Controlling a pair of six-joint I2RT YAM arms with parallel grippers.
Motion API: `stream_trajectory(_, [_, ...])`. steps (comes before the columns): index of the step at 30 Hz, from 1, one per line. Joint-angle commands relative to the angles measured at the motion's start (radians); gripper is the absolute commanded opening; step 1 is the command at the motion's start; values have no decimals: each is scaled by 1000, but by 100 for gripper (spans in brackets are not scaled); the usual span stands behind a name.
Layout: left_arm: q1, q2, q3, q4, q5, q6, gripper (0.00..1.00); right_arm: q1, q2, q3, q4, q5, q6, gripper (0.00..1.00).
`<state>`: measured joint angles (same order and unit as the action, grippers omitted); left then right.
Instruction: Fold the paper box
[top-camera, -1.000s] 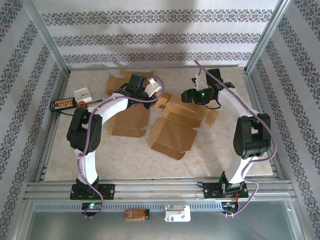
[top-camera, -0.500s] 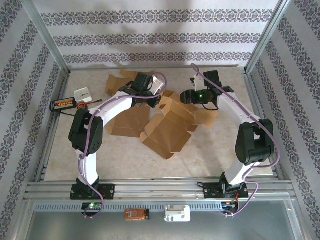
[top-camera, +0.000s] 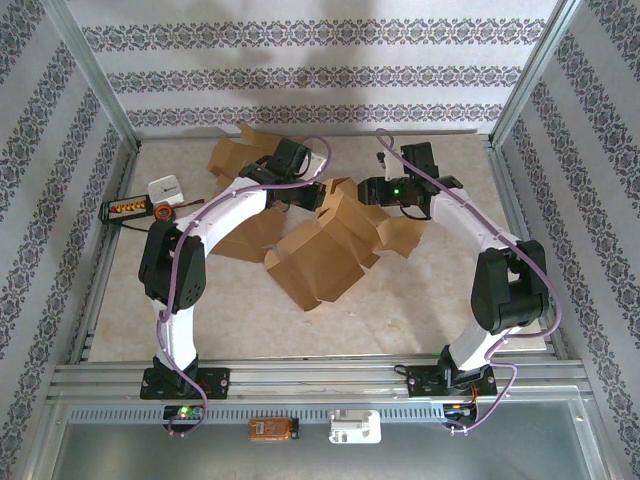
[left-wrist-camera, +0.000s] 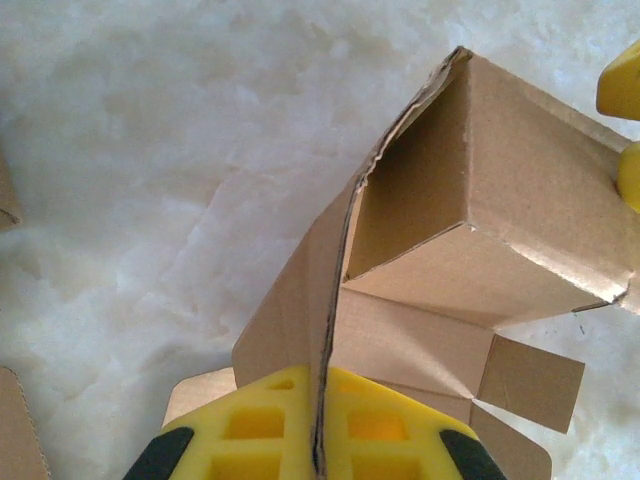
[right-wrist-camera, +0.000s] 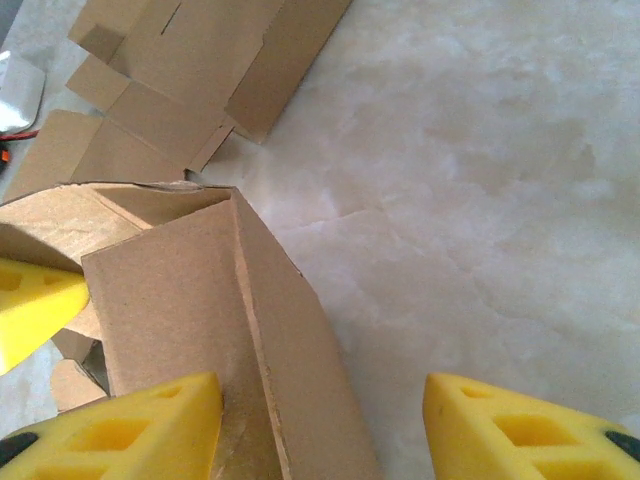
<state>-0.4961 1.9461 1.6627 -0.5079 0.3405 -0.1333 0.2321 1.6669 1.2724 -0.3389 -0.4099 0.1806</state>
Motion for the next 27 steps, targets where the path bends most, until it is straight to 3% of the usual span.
stream_trajectory(1, [-18, -8, 26, 66, 61, -57, 0, 20, -4, -41, -40, 28, -16, 56])
stream_trajectory(9, [-18, -48, -164, 215, 94, -134, 1, 59, -23, -94, -20, 97, -68, 55])
stream_trajectory(17, [-18, -86, -293, 279, 112, -159, 18, 104, -79, -173, 26, 118, -139, 55])
stream_trajectory(21, [-16, -121, -325, 281, 100, -116, 32, 134, -105, -201, 34, 143, -202, 55])
stream_trajectory(27, [-5, -204, -375, 278, 101, -13, 44, 149, -115, -210, 32, 173, -227, 55])
